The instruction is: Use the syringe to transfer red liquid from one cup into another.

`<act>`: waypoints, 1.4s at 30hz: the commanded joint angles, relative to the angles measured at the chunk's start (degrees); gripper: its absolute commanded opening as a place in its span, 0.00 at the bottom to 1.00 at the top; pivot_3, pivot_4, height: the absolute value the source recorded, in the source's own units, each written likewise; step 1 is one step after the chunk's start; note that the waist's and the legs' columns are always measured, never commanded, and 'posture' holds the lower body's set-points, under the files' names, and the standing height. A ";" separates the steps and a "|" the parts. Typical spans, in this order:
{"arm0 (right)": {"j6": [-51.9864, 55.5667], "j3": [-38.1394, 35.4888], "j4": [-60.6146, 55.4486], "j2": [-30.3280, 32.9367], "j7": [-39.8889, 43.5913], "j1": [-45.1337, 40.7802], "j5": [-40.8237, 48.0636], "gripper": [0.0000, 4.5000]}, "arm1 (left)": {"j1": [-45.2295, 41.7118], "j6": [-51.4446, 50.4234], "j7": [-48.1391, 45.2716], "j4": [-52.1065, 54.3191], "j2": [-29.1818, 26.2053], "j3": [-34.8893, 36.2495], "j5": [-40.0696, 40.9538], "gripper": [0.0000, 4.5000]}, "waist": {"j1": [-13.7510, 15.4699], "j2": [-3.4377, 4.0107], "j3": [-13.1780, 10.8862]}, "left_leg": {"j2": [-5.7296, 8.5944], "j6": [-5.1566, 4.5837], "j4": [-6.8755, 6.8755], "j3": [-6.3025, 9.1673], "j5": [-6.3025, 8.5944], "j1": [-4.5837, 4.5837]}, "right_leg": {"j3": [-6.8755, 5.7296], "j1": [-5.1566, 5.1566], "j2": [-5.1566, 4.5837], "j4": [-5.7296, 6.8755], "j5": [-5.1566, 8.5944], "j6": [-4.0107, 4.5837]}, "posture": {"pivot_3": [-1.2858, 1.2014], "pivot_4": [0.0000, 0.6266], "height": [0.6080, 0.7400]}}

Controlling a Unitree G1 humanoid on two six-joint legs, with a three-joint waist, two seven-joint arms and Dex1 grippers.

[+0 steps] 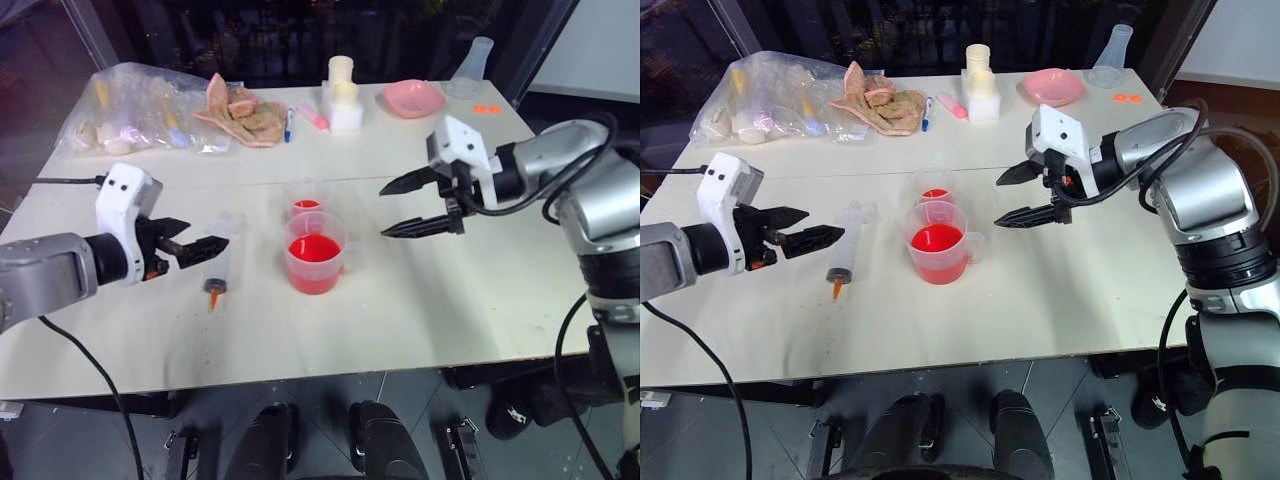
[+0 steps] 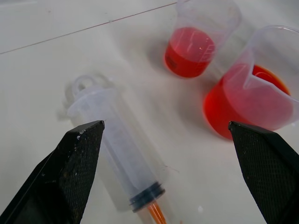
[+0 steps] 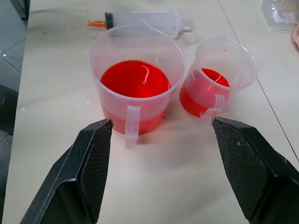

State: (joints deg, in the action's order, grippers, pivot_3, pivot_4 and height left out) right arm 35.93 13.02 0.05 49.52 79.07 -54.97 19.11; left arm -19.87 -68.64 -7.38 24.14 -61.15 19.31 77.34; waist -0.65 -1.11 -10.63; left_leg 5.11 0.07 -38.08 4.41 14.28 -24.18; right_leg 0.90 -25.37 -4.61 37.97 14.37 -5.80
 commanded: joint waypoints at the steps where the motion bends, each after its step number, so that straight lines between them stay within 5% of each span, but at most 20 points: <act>1: 0.22 -2.66 -1.92 0.43 -0.47 0.02 1.01 0.78 | -1.79 0.25 0.16 -0.43 -0.55 2.21 0.23 0.99 | 0.01 0.00 0.00 | 0.00 0.00 0.00 0.00 0.00 0.00 | 0.00 0.00 0.00 0.00 0.00 0.00 | 0.52 0.24 1.00; 26: -1.95 -3.50 -2.06 -3.61 -4.14 1.30 2.22 0.78 | -7.53 -6.89 3.42 -5.15 -3.79 2.63 2.65 0.99 | -0.23 0.01 0.00 | 0.00 -0.01 0.02 0.00 0.00 0.01 | 0.00 -0.01 0.01 0.00 0.00 0.00 | 0.52 0.24 1.00; 36: -2.97 -1.97 0.16 -6.64 -3.70 -0.63 0.98 0.78 | -25.44 -9.90 32.97 -13.80 8.49 -6.51 3.73 0.99 | 0.93 -0.03 0.00 | 0.05 0.00 -0.06 0.04 0.00 0.06 | -0.02 0.09 -0.01 0.01 -0.02 -0.03 | 0.52 0.24 1.00; 38: -2.72 -1.98 0.86 -6.99 -4.13 -1.12 0.69 0.78 | -29.22 -9.29 43.49 -20.06 13.27 -6.84 8.47 0.99 | 1.27 -0.03 0.00 | 0.06 0.11 -0.07 0.03 -0.06 0.06 | -0.01 0.08 -0.01 0.01 -0.02 -0.04 | 0.52 0.24 1.00; 42: -0.43 -3.08 -1.70 -6.70 -4.62 -0.91 1.97 0.78 | -41.48 -20.48 49.45 -32.69 14.55 -15.47 9.31 0.99 | 1.21 -0.08 -0.01 | 0.06 0.32 -0.07 0.02 -0.19 0.02 | -0.01 0.00 0.00 0.10 -0.02 -0.04 | 0.52 0.24 1.00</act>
State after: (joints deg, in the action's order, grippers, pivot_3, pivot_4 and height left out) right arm 35.23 11.97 0.77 42.40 74.65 -54.52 20.21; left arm -57.04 -85.45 40.12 -5.39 -45.49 6.65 85.26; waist 0.56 -1.20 -10.63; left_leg 5.16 0.40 -38.15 4.44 14.09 -24.20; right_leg 0.88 -25.40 -4.58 38.08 14.35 -5.84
